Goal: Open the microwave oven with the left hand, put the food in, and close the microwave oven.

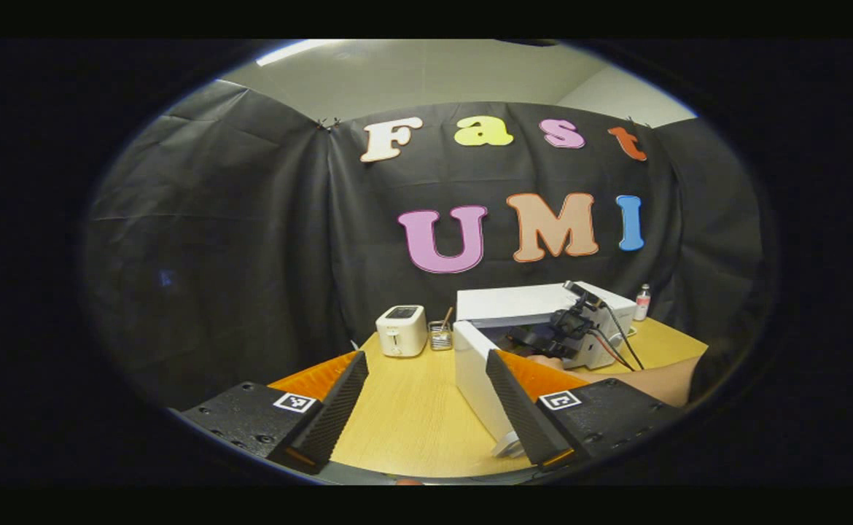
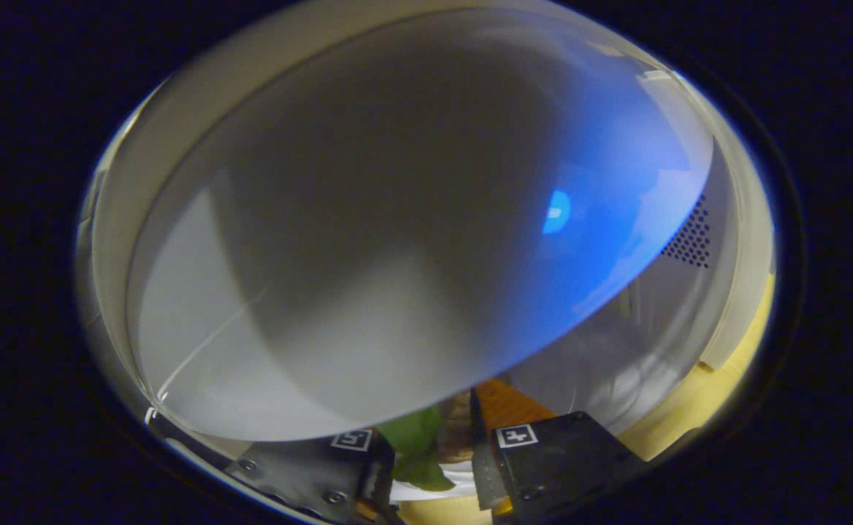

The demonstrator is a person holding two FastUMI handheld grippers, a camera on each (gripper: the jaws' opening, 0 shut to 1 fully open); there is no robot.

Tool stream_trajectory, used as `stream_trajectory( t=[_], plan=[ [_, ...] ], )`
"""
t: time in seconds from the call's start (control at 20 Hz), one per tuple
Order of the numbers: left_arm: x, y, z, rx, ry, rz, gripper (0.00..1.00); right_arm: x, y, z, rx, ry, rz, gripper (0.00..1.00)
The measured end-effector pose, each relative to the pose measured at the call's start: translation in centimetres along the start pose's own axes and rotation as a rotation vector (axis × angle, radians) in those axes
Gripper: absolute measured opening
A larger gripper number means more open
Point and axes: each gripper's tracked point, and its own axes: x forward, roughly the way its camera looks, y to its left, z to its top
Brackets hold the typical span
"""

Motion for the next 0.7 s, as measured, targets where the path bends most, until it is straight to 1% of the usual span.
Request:
stream_trajectory(
  t=[0.1,0.2,0.25,0.3,0.35,0.4,0.45,0.55,0.6,0.7],
  plan=[
    [0.3,-0.1,-0.1,-0.017,0.001,-0.004,0.95,0.2,-1.2,-0.1,-0.058,-0.012,-0.047,0.44],
    [0.4,0.0,-0.8,-0.043,0.014,0.001,0.95,-0.1,-2.3,-0.9,-0.112,0.025,-0.073,0.53],
    [0.3,-0.1,-0.8,-0.052,0.014,-0.003,0.95,-0.3,-3.1,-1.9,-0.137,0.068,-0.094,0.65],
    [0.3,-0.3,-0.9,-0.056,0.020,-0.013,0.95,-0.1,-3.7,-2.2,-0.157,0.068,-0.101,0.77],
    [0.2,-0.5,-1.3,-0.057,0.036,-0.019,0.95,0.0,-4.2,-2.0,-0.171,0.062,-0.120,0.82],
    [0.1,-0.3,-1.5,-0.063,0.040,-0.019,0.95,-0.1,-3.9,-1.6,-0.180,0.042,-0.112,0.89],
    [0.1,-0.2,-1.3,-0.071,0.040,-0.020,0.95,-0.2,-4.0,-1.3,-0.203,0.027,-0.117,0.99],
    [-0.2,-0.3,-1.3,-0.075,0.041,-0.020,0.95,-0.3,-4.1,-1.1,-0.251,0.011,-0.111,1.00],
    [-0.3,-0.2,-1.4,-0.067,0.040,-0.016,0.95,-0.5,-4.2,-1.0,-0.273,0.006,-0.104,0.92],
    [-0.9,-0.4,-1.7,-0.054,0.044,-0.021,0.95,-1.0,-4.3,-0.2,-0.303,-0.028,-0.105,0.94]
  ],
)
